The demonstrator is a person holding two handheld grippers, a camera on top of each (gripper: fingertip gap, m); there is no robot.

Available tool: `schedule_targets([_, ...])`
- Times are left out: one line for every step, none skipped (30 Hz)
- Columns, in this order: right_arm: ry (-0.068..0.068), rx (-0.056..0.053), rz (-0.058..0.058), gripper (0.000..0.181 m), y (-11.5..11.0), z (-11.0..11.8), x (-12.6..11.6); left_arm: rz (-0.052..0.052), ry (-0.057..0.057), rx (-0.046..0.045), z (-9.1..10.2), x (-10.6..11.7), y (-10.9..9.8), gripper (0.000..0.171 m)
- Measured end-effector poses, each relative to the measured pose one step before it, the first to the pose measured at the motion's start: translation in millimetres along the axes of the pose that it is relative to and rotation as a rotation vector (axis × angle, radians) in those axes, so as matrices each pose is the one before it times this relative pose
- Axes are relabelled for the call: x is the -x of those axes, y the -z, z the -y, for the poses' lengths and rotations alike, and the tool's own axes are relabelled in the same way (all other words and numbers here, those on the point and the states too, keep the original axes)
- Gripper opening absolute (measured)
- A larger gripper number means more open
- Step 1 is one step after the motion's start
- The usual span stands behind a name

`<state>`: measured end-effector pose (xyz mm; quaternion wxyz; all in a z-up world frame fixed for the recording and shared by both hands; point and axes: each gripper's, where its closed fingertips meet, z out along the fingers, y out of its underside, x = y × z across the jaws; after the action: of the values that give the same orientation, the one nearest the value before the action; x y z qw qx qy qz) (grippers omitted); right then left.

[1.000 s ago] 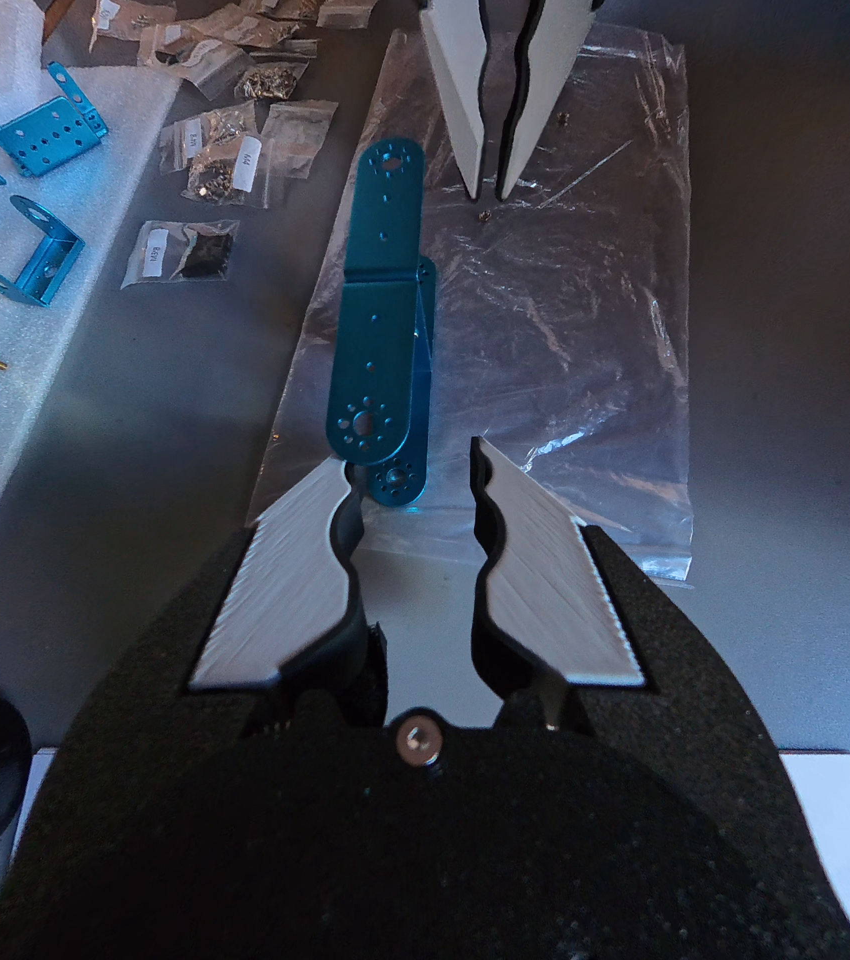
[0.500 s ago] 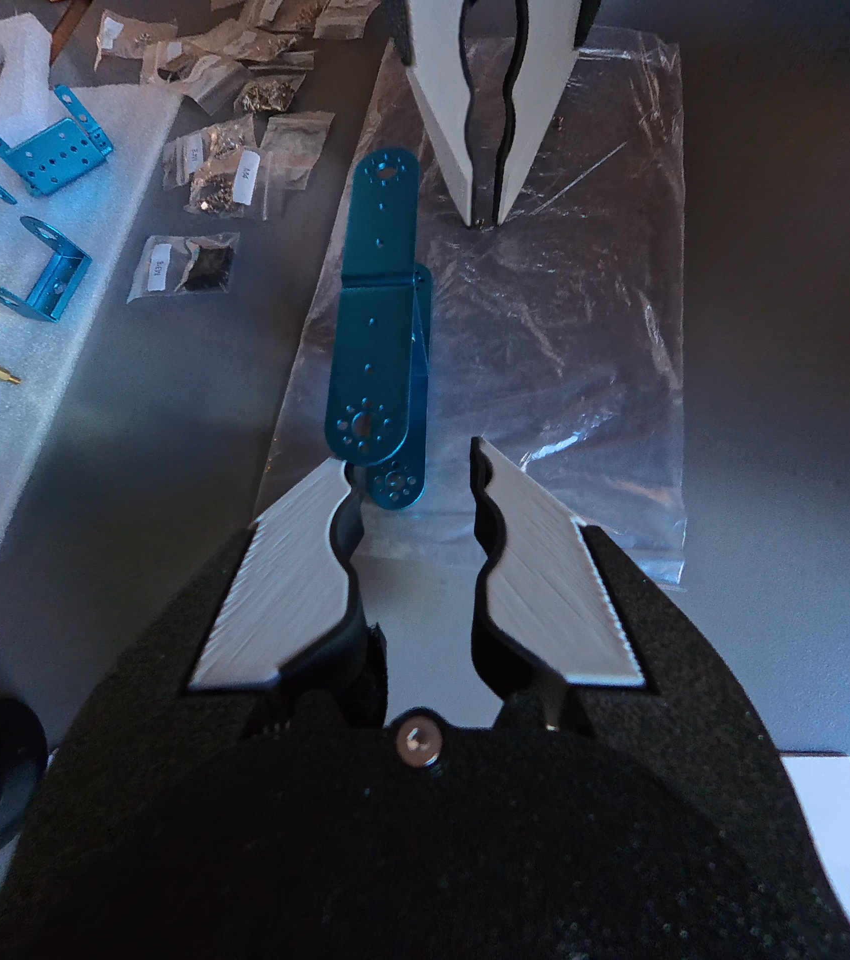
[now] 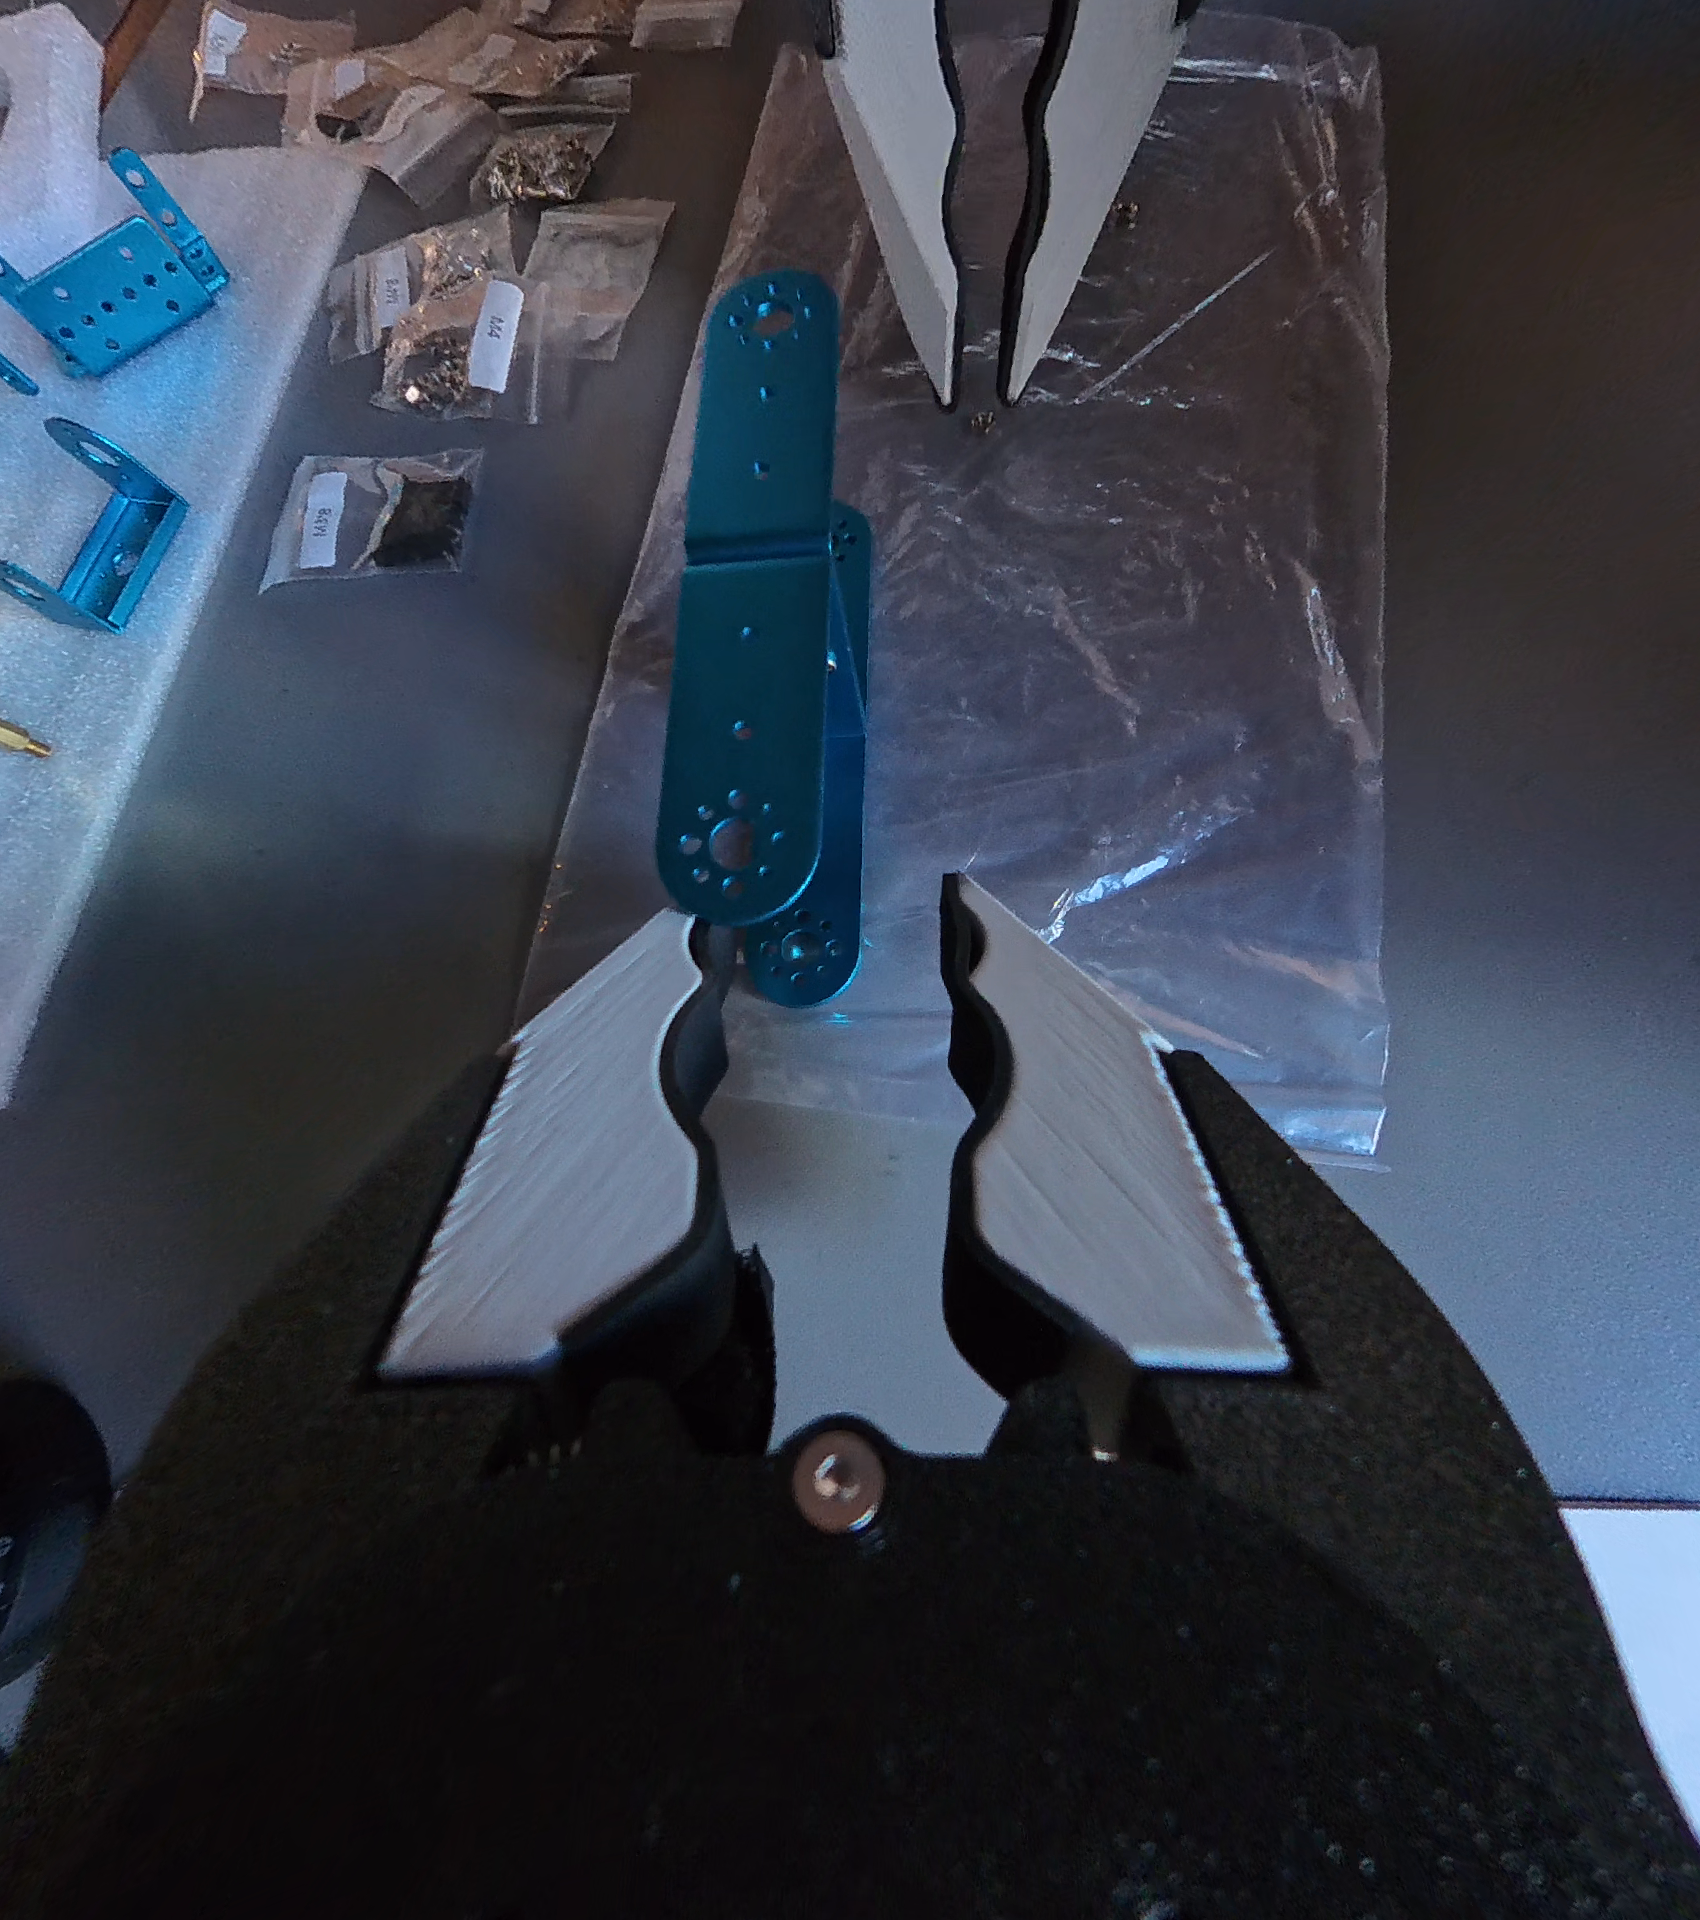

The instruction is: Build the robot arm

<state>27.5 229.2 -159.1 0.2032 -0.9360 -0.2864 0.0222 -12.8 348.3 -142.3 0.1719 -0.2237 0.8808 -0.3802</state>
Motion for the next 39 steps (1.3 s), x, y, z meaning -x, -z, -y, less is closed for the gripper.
schedule_targets([-0.0066, 0.0025, 0.0015, 0.009, 0.11, -0.2, -0.74, 0.0001, -0.0013, -0.00076, 0.18, -0.16, -0.08, 0.038])
schedule_targets([-0.0003, 0.0051, -0.0048, 0.011, -0.23, -0.66, -0.92, -0.0012, 0.0001, -0.00246, 0.52, -0.3, 0.12, 0.038])
schedule_targets([0.0051, -0.0043, 0.0035, 0.01, -0.43, 0.85, 1.14, -0.0009, 0.0012, 0.00062, 0.05, -0.01, -0.16, 0.038])
schedule_targets([0.0042, -0.003, -0.0078, 0.009, -0.73, 1.04, -0.55, -0.0005, 0.0, 0.00178, -0.26, -0.19, -0.3, 0.039])
schedule_targets([0.0016, 0.0042, -0.0045, 0.009, -1.1, 0.23, -0.31, -0.0002, -0.0023, 0.00093, -0.11, -0.36, -0.16, 0.038])
schedule_targets([0.0005, 0.0035, 0.0098, 0.009, -1.04, 0.39, 1.99, 0.0002, -0.0028, 0.00038, 0.04, -0.25, -0.14, 0.038])
schedule_targets([-0.0015, 0.0029, 0.0029, 0.008, -0.78, 0.2, 0.9, -0.0014, -0.0005, 0.00026, 0.12, -0.4, -0.11, 0.038])
schedule_targets([-0.0039, 0.0043, -0.001, 0.008, -0.28, -0.31, -0.17, -0.0023, 0.0005, 0.00023, 0.09, -0.46, -0.1, 0.038])
schedule_targets([-0.0035, 0.0033, 0.0036, 0.008, 0.31, -0.19, 0.35, 0.0009, -0.0011, 0.00001, 0.07, -0.07, -0.03, 0.038])
schedule_targets([-0.0004, 0.0012, 0.0047, 0.004, -0.17, -0.34, 0.63, 0.0011, -0.0011, 0.00055, 0.02, 0.05, -0.03, 0.038])
schedule_targets([-0.0031, -0.0022, 0.0052, 0.004, -0.31, 0.11, 0.57, -0.0005, 0.0, 0.00001, 0.06, -0.12, -0.06, 0.038])
schedule_targets([-0.003, 0.001, 0.0038, 0.003, 0.12, -0.11, 0.02, -0.0004, 0.0006, -0.00083, 0.07, 0.01, 0.13, 0.038])
schedule_targets([-0.0016, 0.001, 0.0035, 0.003, 0.17, -0.45, 0.1, 0.0005, 0.0008, 0.00138, -0.25, 0.3, -0.05, 0.038])
schedule_targets([0.0013, 0.0003, 0.0004, 0.003, 0.25, -0.36, -0.26, 0.0008, 0.0003, 0.00058, -0.27, 0.2, -0.08, 0.038])
schedule_targets([0.0076, -0.006, -0.0099, 0.001, 0.33, 0.67, -1.55, -0.0013, 0.0012, -0.00037, -0.11, -0.02, 0.11, 0.039])
schedule_targets([0.0093, -0.0206, -0.0064, 0.0, 1.16, 2.58, -0.72, -0.0037, 0.0021, 0.00182, -0.6, -0.3, 0.14, 0.039])
schedule_targets([0.0039, -0.0164, 0.0007, 0.0, 1.3, 2.27, -0.03, -0.0011, 0.001, 0.00238, -0.82, 0.42, 0.44, 0.038])
schedule_targets([0.0043, -0.0242, -0.0048, 0.0, 1.82, 3.72, -1.16, 0.001, 0.0024, -0.00189, -0.28, 1.06, 0.88, 0.038])
schedule_targets([0.0064, -0.0331, -0.0086, 0.0, 1.97, 4.8, -1.29, -0.0018, 0.0062, -0.00598, 0.48, 0.88, 1.37, 0.039])
schedule_targets([0.0089, -0.0217, -0.0084, 0.0, 1.7, 3.21, -1.01, -0.0017, 0.0074, -0.01282, 1.94, 0.79, 1.58, 0.039])
schedule_targets([0.011, -0.02, -0.0166, 0.0, 1.37, 2.36, -1.77, -0.0034, 0.0064, -0.01574, 2.83, 0.12, 1.58, 0.039])
schedule_targets([0.0117, -0.0154, -0.0159, 0.0, 1.1, 1.29, -1.45, -0.0072, 0.0039, -0.01251, 2.46, -1.12, 1.11, 0.039])
schedule_targets([0.0067, -0.0202, -0.0104, 0.0, 1.02, 1.45, -1.06, -0.002, -0.001, -0.00884, 1.86, -0.84, 0.32, 0.039])
schedule_targets([0.0009, -0.0154, -0.0101, 0.0, 0.58, 0.43, -1.78, 0.0067, -0.0057, -0.00499, 1.19, 0.29, -0.47, 0.039])
schedule_targets([0.0008, -0.0222, -0.0143, 0.0, 0.42, 0.99, -2.4, 0.0047, -0.0045, 0.0013, -0.31, 0.13, -1.06, 0.039])
schedule_targets([-0.0009, -0.0256, -0.0041, 0.0, 0.18, 1.22, -0.81, -0.0012, 0.0003, 0.00436, -1.22, -0.4, -1.65, 0.039])
schedule_targets([-0.0075, -0.002, 0.0094, 0.0, -0.71, -2.01, 0.76, -0.004, 0.004, 0.0097, -2.14, -0.66, -1.93, 0.039])
schedule_targets([-0.0167, 0.0168, 0.0186, 0.0, -1.22, -4.39, 1.56, -0.0018, 0.0036, 0.01017, -2.18, -0.09, -1.93, 0.039])
schedule_targets([-0.0179, 0.0242, 0.0323, 0.0, -0.93, -5.07, 4.08, -0.0003, 0.0033, 0.01118, -2.44, 0.39, -1.73, 0.039])
schedule_targets([-0.0072, 0.026, 0.0172, 0.0, -0.32, -4.64, 2.8, 0.0011, 0.0033, 0.00889, -2.13, 0.51, -1.21, 0.039])
schedule_targets([-0.0099, 0.0185, -0.0069, 0.005, -0.08, -2.67, -0.58, -0.0003, 0.0023, 0.00957, -2.05, 0.45, -0.75, 0.039])
schedule_targets([-0.0199, 0.0196, 0.0149, 0.01, -0.8, -1.79, 2.01, 0.0037, 0.001, 0.00655, -1.31, 0.99, -0.08, 0.04])
schedule_targets([-0.0128, 0.0156, 0.0105, 0.012, -0.97, -0.27, 1.43, 0.0068, 0.0018, -0.00103, 0.25, 1.44, 0.48, 0.04])
schedule_targets([0.0066, -0.0068, -0.0076, 0.01, -0.7, 2.77, 0.22, 0.0016, 0.0055, -0.00612, 0.98, 0.85, 0.8, 0.04])
schedule_targets([0.0109, 0.0025, -0.0185, 0.007, -0.96, 1.35, -1.43, -0.003, 0.0087, -0.00703, 1.06, 0.47, 0.73, 0.04])
schedule_targets([0.0074, 0.0234, -0.0091, 0.008, -1.57, -1.58, -0.72, -0.0014, 0.0088, -0.00518, 0.59, 0.61, 0.37, 0.04])
schedule_targets([0.0058, 0.0208, -0.0072, 0.009, -1.27, -1.4, -0.67, -0.0036, 0.0049, 0.0, -0.2, -0.13, 0.3, 0.04])
schedule_targets([0.0053, 0.0145, -0.0037, 0.007, -1.05, -0.93, -0.55, -0.0042, 0.0009, -0.00317, 0.22, -0.61, 0.35, 0.041])
schedule_targets([-0.0004, 0.0196, 0.0054, 0.005, -1.4, -2.03, -0.18, -0.004, 0.003, -0.00777, 0.9, -0.4, 0.43, 0.041])
